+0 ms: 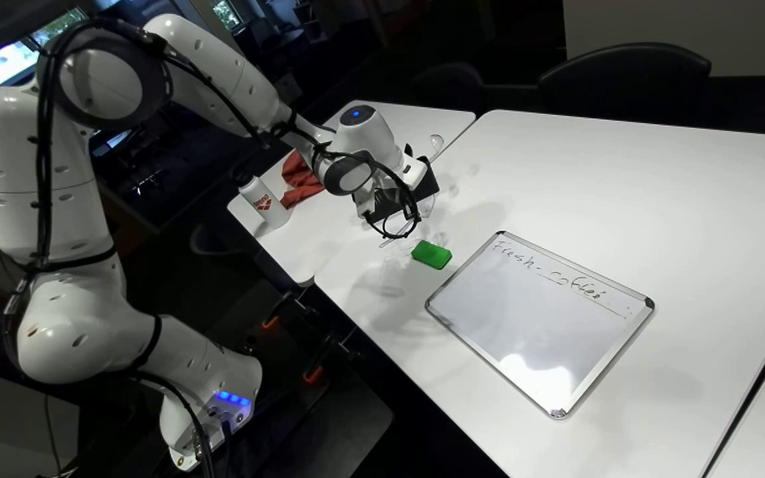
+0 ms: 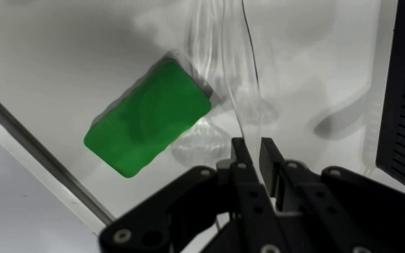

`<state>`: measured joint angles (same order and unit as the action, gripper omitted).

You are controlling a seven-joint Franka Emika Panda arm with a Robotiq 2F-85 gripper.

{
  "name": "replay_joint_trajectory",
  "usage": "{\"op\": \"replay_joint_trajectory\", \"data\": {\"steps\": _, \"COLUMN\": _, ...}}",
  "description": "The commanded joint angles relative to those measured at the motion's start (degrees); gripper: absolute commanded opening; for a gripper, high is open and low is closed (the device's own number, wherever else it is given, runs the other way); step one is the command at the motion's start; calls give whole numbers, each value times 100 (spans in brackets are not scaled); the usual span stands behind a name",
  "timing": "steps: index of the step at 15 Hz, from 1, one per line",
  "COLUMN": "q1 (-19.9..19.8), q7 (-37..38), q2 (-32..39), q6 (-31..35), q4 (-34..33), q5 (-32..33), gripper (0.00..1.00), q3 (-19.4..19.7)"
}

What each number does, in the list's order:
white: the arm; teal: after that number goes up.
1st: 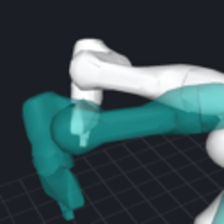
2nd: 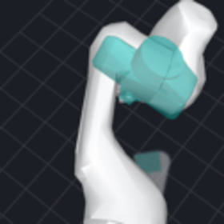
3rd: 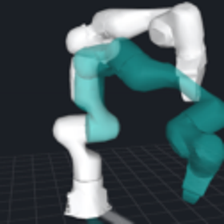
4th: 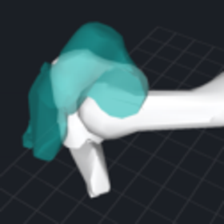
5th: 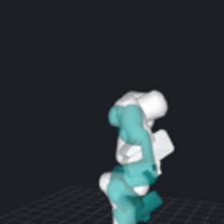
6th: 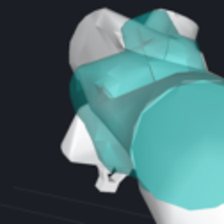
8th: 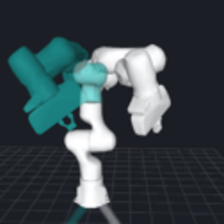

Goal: Put the clear spoon on the rack on the table

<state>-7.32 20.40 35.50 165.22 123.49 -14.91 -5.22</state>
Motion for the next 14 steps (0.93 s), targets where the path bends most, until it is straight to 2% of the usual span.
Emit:
{"op": "replay_joint_trajectory", "data": {"steps": 1, "q1": 232, "q7": -36, "q2": 370, "q6": -563, "q4": -556, "q5": -136, "gripper": 4, "q3": 247}}
{"op": "replay_joint_trajectory", "data": {"steps": 5, "q1": 204, "q7": -117, "q2": 649, "q6": -995, "q4": -1048, "q5": -227, "gripper": 4, "q3": 147}}
{"op": "replay_joint_trajectory", "data": {"steps": 9, "q1": 387, "q7": -6, "q2": 884, "q6": -1288, "q4": -1516, "q5": -205, "gripper": 4, "q3": 227}}
{"op": "replay_joint_trajectory", "data": {"steps": 14, "q1": 733, "q7": 348, "q2": 1232, "q6": -1757, "q4": -2047, "q5": -94, "gripper": 4, "q3": 512}}
